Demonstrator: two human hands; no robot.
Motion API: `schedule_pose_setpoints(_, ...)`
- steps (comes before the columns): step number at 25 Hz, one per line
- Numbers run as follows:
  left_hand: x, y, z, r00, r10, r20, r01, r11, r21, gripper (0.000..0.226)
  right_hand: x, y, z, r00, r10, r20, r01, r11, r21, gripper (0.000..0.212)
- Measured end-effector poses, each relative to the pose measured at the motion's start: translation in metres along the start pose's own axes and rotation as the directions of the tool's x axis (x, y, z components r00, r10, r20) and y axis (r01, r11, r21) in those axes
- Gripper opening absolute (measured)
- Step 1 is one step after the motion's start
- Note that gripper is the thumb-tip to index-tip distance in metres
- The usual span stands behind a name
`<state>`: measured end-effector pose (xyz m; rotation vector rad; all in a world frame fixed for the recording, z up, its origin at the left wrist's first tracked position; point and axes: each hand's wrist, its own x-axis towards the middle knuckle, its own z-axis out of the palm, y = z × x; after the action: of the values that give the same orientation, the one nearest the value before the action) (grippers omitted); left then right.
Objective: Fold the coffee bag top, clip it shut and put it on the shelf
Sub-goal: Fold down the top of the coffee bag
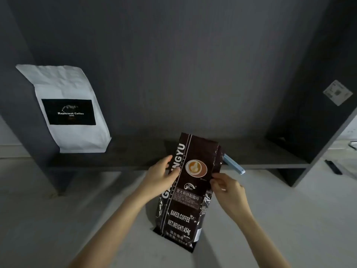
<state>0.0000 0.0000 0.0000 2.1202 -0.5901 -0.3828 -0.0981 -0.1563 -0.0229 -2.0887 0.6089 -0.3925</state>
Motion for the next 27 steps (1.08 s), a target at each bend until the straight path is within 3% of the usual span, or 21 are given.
schedule_pose_setpoints(3, -0.001, -0.004, 0.007, 1.0, -0.018, -0.011, 0.017, 0.996, -0.087, 0.052, 0.001, 0.003, 0.005, 1.0, -0.014, -0.001, 0.014, 0.998, 0.058, 0.027)
schedule_pose_setpoints(13, -0.027, -0.017, 0.007, 0.965, -0.096, -0.245, -0.004, 0.925, -0.379, 0.041, -0.016, -0.014, 0.016, 0.998, -0.054, 0.017, 0.05, 0.984, 0.17, 0.027)
schedule_pose_setpoints(19, -0.065, -0.031, -0.002, 0.887, -0.087, -0.453, -0.093, 0.928, -0.361, 0.02, -0.029, -0.027, 0.03, 0.996, -0.091, 0.004, 0.089, 0.976, 0.198, 0.021)
schedule_pose_setpoints(27, -0.092, -0.037, -0.017, 0.808, -0.095, -0.582, -0.162, 0.913, -0.373, 0.031, -0.043, -0.039, 0.043, 0.993, -0.113, -0.023, 0.116, 0.966, 0.23, 0.005)
